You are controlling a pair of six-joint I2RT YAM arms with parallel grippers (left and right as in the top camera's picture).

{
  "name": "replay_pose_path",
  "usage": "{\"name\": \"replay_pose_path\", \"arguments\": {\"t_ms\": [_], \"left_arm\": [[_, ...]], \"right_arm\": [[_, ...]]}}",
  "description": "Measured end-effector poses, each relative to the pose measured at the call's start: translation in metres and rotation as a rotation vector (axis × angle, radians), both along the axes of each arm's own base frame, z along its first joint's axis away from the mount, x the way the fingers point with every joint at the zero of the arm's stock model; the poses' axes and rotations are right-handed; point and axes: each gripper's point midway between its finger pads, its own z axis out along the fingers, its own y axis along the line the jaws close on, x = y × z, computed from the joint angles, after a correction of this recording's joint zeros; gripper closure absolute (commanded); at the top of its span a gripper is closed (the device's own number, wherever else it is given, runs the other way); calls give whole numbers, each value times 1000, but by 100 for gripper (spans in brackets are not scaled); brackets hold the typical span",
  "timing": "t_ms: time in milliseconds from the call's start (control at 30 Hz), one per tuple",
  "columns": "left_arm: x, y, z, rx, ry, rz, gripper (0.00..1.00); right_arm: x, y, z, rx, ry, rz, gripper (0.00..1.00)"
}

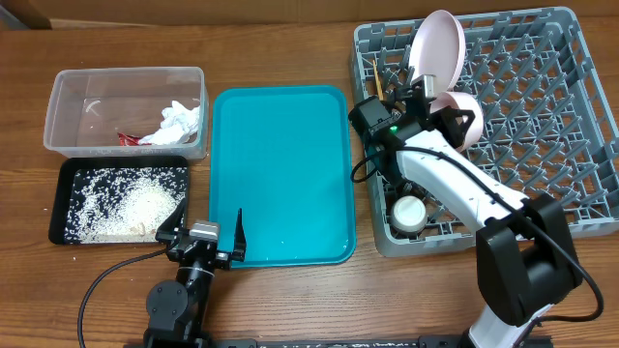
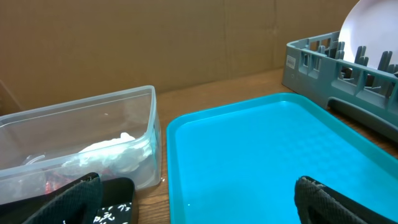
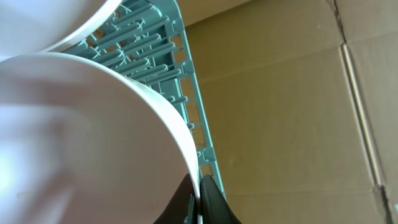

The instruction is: Sort waste into correct bins and load items into the dishwasher

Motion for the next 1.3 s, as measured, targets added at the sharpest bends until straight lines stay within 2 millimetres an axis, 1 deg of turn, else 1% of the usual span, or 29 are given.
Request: {"name": "replay_pose_path", "arguments": {"t_ms": [67,133,200,267,300,367,567,667,733,900,1000,1033,1100,1167,1300], "left_arm": [[0,0,0,0,0,0,0],[0,0,0,0,0,0,0],[0,0,0,0,0,0,0],[0,0,0,0,0,0,0],[0,0,0,0,0,0,0],[0,0,0,0,0,0,0],[0,0,0,0,0,0,0],[0,0,0,0,0,0,0],[0,0,0,0,0,0,0],[0,0,0,0,0,0,0],[0,0,0,0,0,0,0],[0,0,0,0,0,0,0],[0,0,0,0,0,0,0],[0,0,0,0,0,0,0],[0,0,0,0,0,0,0]], "right_arm": [[-3,3,0,-22,23,11,94],[-6,5,0,-32,40,19,86],[-10,8,-3,-29,59,27,81],[-14,12,-7,-21,75,34,73],[-18,15,-9,-14,87,38,65],[-22,18,-12,-11,100,42,57],[-37,28,-14,8,109,51,41],[-42,31,-8,16,101,51,39],[-43,35,0,31,85,48,38],[-42,48,32,91,12,46,34],[-39,58,49,180,-47,34,34],[-36,61,58,217,-74,29,33],[-33,65,68,259,-107,25,33],[-33,67,71,290,-122,19,33],[-39,73,62,370,-82,-3,34]]}}
